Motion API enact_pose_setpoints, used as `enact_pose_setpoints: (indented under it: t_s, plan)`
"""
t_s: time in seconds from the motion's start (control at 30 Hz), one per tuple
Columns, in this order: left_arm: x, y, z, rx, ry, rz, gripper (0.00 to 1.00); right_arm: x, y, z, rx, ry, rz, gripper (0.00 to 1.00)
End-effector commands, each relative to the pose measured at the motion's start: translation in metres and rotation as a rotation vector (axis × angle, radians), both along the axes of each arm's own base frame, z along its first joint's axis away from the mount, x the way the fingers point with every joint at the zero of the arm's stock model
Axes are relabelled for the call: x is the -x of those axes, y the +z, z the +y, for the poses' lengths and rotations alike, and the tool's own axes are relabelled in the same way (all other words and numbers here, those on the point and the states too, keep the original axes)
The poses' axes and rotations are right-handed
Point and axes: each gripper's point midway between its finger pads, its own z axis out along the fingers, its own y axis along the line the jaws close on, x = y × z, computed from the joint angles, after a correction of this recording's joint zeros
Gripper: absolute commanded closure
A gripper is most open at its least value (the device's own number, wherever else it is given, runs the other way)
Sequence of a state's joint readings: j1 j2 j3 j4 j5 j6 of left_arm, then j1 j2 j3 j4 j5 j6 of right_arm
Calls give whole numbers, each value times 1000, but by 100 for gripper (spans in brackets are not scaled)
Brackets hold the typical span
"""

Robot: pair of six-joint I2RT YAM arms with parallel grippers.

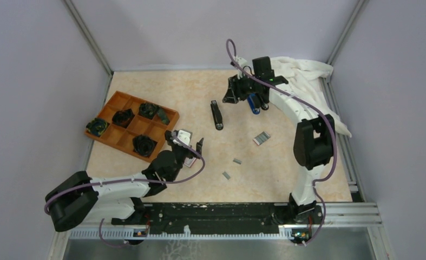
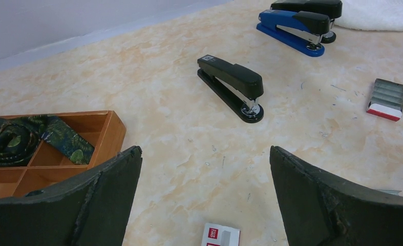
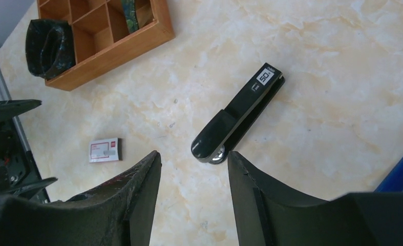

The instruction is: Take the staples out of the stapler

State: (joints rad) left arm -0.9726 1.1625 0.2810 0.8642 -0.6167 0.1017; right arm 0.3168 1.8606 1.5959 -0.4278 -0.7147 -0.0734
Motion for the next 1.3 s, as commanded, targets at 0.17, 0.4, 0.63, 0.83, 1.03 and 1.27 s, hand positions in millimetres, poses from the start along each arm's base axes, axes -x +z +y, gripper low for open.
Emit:
enact_pose_setpoints:
  t_s: [0.17, 0.4, 0.63, 0.83, 1.03, 1.27]
  plan:
    - [1, 12, 2, 52, -2, -33, 1, -20, -19, 25, 155, -14, -57, 48]
    - [2, 12, 3, 57, -4, -37, 1, -25, -46, 37, 297, -90, -55, 48]
    - [3, 13, 4, 63, -1, -39, 1, -30, -60, 48, 337, -186, -6, 45]
    - [3, 13, 5, 66, -1, -41, 1, -28, -73, 51, 382, -232, 22, 43]
    - [3, 13, 6, 68, -1, -43, 1, -27, -90, 50, 450, -257, 47, 42]
    - [4, 13, 5, 69, -3, -44, 1, -25, -98, 51, 459, -260, 65, 41]
